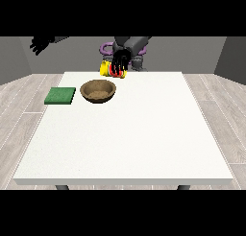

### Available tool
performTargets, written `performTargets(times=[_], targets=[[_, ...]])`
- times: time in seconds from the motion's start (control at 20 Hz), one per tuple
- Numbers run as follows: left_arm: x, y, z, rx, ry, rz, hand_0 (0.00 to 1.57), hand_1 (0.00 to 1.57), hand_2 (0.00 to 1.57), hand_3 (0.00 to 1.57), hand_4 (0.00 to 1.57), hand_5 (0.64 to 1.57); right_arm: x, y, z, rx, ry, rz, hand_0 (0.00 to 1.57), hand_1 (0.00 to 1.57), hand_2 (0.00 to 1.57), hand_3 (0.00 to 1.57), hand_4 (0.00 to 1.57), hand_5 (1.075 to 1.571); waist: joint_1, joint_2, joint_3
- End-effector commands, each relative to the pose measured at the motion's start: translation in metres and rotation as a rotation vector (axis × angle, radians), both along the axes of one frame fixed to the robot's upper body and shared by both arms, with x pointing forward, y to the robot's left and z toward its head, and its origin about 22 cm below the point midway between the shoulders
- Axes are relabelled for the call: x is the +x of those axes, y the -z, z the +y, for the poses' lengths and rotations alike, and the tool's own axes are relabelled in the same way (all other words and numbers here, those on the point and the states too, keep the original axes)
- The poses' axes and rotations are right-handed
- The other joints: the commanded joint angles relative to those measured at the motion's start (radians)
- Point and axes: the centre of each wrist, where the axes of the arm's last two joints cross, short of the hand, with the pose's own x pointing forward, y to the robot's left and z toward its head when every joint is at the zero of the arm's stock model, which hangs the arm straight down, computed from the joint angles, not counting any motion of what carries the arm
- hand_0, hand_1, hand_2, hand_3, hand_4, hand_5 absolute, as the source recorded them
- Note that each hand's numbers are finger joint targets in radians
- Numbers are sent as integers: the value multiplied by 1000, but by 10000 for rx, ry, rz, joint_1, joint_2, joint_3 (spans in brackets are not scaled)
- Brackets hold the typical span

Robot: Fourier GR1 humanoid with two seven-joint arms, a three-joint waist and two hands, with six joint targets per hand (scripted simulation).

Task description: Pick the cup and pour the ball into the bowl, then pick the bowl and place it on the pad

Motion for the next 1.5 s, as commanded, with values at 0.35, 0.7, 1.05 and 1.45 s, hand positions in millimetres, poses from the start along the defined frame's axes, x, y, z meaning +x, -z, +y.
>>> performTargets(times=[0.35, 0.7, 1.05, 1.45], targets=[[-15, -16, -42, 4572, -212, -404, 410, 410, 1341, 1548, 1019, 1571, 25, 7, 33, 167, -534, 249, 0, 0, 0, 328, 690, 1553, -647, -197, -14], [-38, -12, -53, 5135, 710, 59, 0, 0, 1065, 1545, 1108, 1571, 32, -5, 32, 91, -110, 348, 0, 0, 0, 50, 713, 1548, -33, -342, -21], [-3, -69, 1, -878, 266, -634, 1042, 1042, 1571, 1438, 1269, 1567, 7, 9, 3, 92, 1020, 424, 0, 0, 0, 143, 726, 1546, 1205, -485, -64], [12, -141, 68, -9505, 332, -410, 0, 0, 0, 0, 1150, 1568, 1, 27, 12, 81, 1944, 795, 0, 0, 0, 0, 785, 1556, 2538, -353, -177]])
